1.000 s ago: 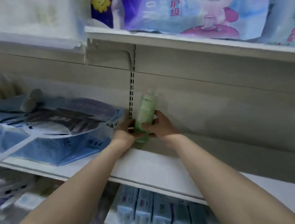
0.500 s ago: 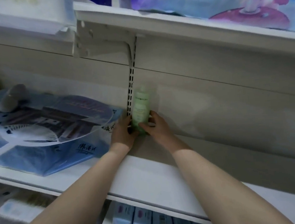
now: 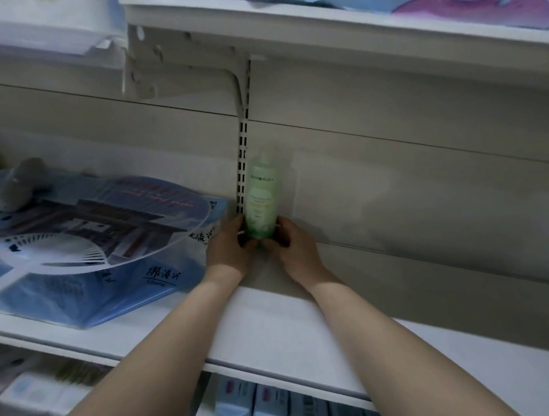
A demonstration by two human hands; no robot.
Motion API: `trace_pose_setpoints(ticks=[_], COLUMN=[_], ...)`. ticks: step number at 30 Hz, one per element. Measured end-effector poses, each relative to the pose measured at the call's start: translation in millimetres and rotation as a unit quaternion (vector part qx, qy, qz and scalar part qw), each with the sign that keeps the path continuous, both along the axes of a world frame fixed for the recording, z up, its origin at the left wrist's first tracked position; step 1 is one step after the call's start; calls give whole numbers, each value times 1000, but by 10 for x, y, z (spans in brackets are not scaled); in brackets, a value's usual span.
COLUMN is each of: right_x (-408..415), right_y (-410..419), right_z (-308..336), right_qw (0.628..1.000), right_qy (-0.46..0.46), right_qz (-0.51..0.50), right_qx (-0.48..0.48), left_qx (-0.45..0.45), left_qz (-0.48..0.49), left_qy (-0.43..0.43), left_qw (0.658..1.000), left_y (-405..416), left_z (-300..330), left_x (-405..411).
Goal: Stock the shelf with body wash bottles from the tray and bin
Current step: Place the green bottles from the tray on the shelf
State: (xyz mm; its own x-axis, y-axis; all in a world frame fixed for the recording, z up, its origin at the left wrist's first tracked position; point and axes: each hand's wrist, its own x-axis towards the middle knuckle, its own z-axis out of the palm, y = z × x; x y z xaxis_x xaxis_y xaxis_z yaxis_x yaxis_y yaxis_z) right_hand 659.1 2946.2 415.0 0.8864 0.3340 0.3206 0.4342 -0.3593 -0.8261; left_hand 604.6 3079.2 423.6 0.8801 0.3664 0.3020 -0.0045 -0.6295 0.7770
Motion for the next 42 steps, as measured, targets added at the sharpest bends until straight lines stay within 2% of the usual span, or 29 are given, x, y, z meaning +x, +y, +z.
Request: trace_pose_setpoints(ticks=[14,32,42], right_x=[-4,18,-253], right_y=[25,43,-83], right_z=[48,70,232], right_qw=[1000,999,993], right_qy=[11,38,35], right_qz=[7,-19,-32], right_qx=[-12,-29,-112], left_qx=[36,36,34], left_qz=[2,21,8], left_qy=[6,3,28], left_qw=[999,999,999], left_y=[16,37,-38], left_z=[-41,-19,72], left_x=[41,16,-68])
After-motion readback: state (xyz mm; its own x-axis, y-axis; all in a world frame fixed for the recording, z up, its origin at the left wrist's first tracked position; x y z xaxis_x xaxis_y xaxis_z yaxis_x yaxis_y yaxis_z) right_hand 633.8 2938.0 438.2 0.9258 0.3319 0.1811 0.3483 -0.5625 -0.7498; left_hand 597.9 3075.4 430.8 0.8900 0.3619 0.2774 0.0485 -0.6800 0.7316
